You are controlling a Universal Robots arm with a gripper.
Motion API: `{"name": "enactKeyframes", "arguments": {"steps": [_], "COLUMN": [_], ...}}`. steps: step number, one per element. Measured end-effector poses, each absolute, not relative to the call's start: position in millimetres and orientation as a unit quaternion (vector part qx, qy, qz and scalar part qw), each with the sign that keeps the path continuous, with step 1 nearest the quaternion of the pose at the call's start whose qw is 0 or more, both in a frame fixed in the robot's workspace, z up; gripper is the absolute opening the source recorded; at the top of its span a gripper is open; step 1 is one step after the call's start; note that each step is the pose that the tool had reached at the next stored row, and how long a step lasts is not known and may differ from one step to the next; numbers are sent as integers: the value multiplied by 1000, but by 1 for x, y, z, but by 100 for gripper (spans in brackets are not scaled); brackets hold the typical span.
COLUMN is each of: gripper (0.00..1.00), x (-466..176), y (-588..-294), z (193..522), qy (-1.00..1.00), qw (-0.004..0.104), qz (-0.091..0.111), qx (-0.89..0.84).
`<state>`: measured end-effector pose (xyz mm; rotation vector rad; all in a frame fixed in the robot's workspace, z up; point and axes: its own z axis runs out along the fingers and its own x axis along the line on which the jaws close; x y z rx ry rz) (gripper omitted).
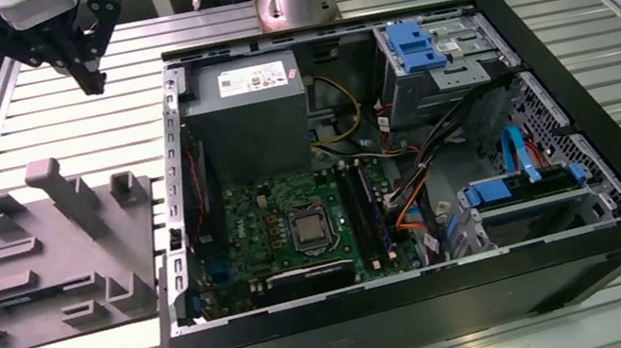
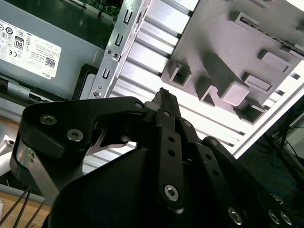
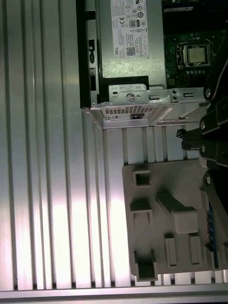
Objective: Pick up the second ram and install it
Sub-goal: 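Reach for the second ram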
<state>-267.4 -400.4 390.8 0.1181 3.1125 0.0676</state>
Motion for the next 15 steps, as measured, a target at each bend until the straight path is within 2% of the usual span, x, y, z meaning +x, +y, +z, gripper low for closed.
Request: {"name": "enactKeyframes", "arguments": {"steps": [15], "gripper": [11], "x": [-280], "y": [-401], "z": [391], "qy": [999], "qw": [13], "qz": [22], "qx": [38]}}
